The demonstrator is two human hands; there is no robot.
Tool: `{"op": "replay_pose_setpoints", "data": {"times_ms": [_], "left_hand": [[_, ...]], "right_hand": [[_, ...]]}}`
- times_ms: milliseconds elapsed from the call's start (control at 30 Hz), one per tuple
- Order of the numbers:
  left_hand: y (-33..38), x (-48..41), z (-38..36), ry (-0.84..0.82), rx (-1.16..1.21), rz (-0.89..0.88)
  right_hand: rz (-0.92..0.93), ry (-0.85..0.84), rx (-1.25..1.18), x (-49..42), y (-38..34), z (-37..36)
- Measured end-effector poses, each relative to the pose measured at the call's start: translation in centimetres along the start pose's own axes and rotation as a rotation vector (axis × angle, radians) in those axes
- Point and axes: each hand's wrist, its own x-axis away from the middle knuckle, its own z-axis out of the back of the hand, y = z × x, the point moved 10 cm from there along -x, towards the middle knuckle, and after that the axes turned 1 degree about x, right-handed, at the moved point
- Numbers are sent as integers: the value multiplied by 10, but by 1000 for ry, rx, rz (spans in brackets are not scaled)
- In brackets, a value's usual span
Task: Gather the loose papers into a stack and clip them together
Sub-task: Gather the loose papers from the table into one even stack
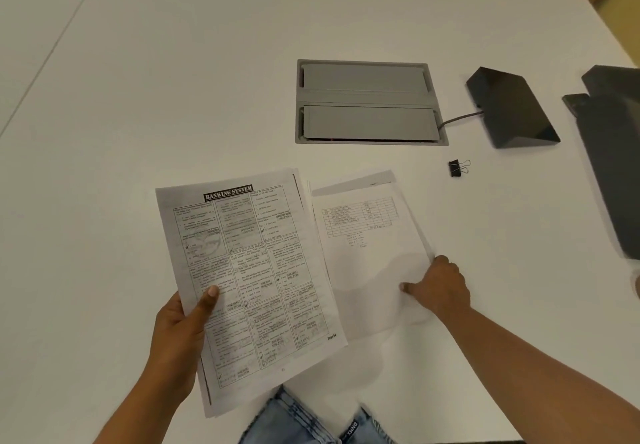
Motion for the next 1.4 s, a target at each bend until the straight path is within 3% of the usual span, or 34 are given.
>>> {"op": "replay_pose_setpoints", "data": {"times_ms": [133,467,1033,1400], "left_hand": [[0,-2,-4,-2,2,-1],[3,-7,-8,1,23,1],[32,-7,-20,36,51,-59],[18,16,-66,-63,56,36]], "right_hand": [[-24,-59,-126,-10,10,5],[121,109,-202,-11,30,37],[78,57,-1122,48,81,82],[280,-86,-1171,106,16,73]]}}
